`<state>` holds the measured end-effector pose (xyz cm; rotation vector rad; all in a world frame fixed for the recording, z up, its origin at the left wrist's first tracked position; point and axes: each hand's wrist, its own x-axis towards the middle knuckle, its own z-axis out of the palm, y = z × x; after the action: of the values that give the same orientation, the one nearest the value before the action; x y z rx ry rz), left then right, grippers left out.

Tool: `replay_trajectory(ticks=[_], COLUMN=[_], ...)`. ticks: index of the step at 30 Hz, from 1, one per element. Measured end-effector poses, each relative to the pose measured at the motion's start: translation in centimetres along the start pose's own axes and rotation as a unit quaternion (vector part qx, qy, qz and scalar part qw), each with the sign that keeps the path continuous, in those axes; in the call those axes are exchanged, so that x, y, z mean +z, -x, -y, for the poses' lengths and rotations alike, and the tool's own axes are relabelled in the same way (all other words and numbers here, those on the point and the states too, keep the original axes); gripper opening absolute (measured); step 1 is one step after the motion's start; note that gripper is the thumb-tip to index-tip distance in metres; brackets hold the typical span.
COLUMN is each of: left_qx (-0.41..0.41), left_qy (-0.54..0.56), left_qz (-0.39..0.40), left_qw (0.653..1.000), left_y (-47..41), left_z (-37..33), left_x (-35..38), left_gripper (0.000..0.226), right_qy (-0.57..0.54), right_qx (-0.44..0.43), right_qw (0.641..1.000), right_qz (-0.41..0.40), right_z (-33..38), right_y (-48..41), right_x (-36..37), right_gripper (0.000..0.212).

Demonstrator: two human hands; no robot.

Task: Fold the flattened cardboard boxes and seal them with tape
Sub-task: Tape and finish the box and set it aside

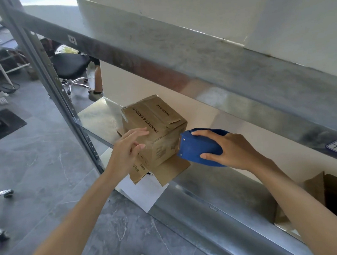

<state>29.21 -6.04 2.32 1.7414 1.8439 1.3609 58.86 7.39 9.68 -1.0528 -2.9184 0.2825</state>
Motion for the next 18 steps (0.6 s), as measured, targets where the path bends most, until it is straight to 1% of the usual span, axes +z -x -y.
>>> replay_trajectory(ticks=[6, 11, 14, 16, 18], left_qx=[0.081, 0.11, 0.122, 0.136, 0.161], left_qy=[-0.011, 0.005, 0.005, -0.018, -0.084], left_qz=[-0.01, 0.0, 0.006, 0.01, -0.009], left_qw=[0.997, 0.994, 0.992, 0.99, 0.983], left_y=[-0.2, -0.4, -0.9, -1.2, -1.7], left_z=[2.1, 3.6, 4.1, 4.4, 4.7], left_x=[0.8, 0.6, 0.7, 0.6, 0.3], left_gripper=[0.033, 0.032, 0.024, 0.017, 0.016], right_qy=[0.004, 0.016, 0.031, 0.035, 0.041], right_qx=[0.019, 0.026, 0.026, 0.026, 0.029], right_qw=[1.0, 0.999, 0.999, 0.999, 0.999], right_qz=[0.009, 0.013, 0.008, 0.005, 0.005], right_z=[0.2, 0.5, 0.8, 1.0, 1.0], right_y=[-0.1, -0.2, -0.7, -1.0, -1.2], right_x=[0.5, 0.5, 0.5, 0.5, 0.4], right_gripper=[0.066, 0.069, 0.07, 0.07, 0.07])
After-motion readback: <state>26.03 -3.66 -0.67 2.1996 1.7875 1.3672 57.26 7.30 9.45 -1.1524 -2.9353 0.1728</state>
